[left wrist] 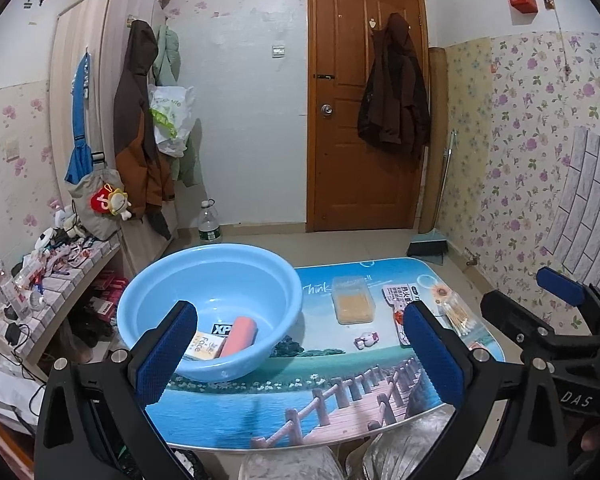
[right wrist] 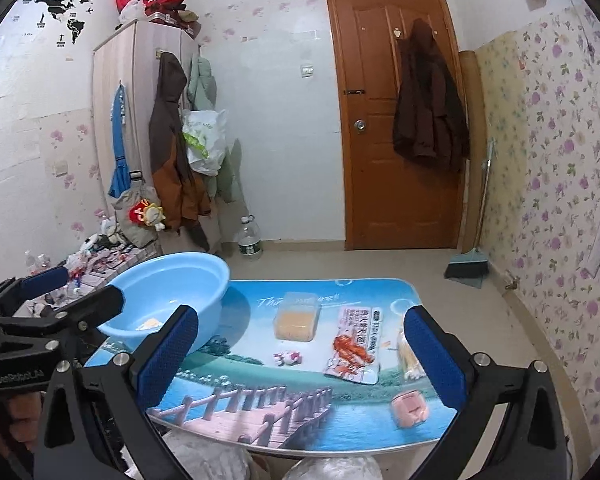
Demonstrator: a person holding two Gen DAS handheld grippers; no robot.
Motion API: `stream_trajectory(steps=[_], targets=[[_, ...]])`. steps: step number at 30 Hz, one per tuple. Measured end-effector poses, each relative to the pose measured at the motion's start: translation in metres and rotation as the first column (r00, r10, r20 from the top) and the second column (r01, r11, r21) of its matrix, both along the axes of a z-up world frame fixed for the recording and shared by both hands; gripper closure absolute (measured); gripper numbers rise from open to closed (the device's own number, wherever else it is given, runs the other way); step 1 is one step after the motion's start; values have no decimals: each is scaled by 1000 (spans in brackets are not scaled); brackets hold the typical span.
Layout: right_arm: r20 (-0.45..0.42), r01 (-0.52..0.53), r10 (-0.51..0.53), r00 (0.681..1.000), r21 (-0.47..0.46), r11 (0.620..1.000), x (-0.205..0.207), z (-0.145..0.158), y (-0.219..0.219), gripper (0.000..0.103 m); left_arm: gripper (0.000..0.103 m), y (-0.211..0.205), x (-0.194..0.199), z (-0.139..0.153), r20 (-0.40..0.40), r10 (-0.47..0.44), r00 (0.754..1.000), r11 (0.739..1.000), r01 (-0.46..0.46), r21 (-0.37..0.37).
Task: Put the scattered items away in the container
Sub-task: 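Withdraw both grippers from the basin back toward the table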
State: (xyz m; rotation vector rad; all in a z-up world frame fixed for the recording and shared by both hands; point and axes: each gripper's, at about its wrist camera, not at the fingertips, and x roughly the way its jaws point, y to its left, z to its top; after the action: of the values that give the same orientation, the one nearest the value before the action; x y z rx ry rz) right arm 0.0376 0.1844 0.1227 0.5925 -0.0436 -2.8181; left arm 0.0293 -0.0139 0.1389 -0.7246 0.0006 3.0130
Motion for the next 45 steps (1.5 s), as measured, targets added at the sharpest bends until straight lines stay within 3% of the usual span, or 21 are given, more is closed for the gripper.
stream_trajectory(steps=[15, 28, 34, 37, 45], targets=[[-28, 28, -28, 999, 13, 1000, -1, -2, -1, 0, 0, 6, 3, -4, -9, -22, 1000, 1000, 22, -23], [0, 42, -42, 999, 3, 999, -2, -8, -3, 0, 2, 8, 8, -3, -26, -21, 999, 999, 20, -35], [15, 46, -46, 999, 6, 999, -5, -12, -4, 0, 0, 18, 15, 1, -45, -113, 993, 993, 112, -27], [22, 44, -44, 999, -7, 999, -7, -13, -2, 0, 0, 23, 17, 3, -66, -116, 991, 992, 112, -56], [15, 57, -57, 998, 5, 998, -9, -16, 0, 0, 0, 28, 13, 1, -45, -113, 993, 993, 111, -47]])
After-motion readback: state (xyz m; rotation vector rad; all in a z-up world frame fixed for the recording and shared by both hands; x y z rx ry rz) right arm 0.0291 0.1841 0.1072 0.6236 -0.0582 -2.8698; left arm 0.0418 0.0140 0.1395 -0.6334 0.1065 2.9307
